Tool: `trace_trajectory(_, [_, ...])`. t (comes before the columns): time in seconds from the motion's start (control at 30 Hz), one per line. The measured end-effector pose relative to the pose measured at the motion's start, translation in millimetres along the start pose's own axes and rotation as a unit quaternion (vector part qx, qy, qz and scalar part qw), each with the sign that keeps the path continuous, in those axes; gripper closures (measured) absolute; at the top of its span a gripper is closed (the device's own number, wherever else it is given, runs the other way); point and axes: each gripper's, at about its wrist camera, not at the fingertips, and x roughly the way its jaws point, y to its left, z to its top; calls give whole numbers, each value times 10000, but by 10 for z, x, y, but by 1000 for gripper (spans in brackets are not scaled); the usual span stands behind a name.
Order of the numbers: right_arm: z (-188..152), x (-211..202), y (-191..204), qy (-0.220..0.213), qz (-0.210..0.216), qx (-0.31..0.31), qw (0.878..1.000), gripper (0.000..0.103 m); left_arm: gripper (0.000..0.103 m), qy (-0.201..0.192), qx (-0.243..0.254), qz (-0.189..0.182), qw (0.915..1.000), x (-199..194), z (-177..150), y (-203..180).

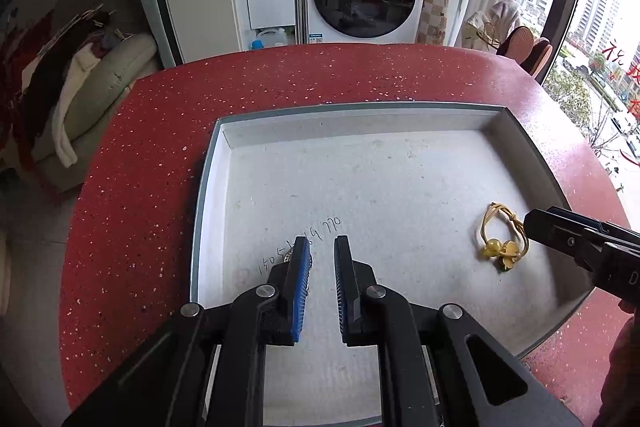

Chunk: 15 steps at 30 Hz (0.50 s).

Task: Organize jewelry
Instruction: 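Carry both items into the white tray and open both tools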

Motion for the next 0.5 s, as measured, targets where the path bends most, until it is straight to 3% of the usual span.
trace_trajectory(0.2, [-68, -230, 43, -170, 157, 69, 9997, 38, 68, -72, -147, -213, 9996, -184, -40, 75])
trace_trajectory(0.23, [-80, -263, 56, -201, 196, 91, 9996, 36, 31, -88, -166, -232, 9996, -225, -63, 82])
trace_trajectory(0.27, [-98, -302, 53, -224, 236, 117, 9994, 33, 0, -115, -206, -213, 9995, -272, -81, 97])
trace_trajectory(0.33, [-146, -373, 54, -256, 305, 187, 9990, 28, 0, -360, -268, -174, 9988, -414, -131, 122])
trace_trajectory(0.5, [-301, -572, 35, -337, 570, 335, 9972, 19, 0, -557, -213, -177, 9981, -690, -262, 183])
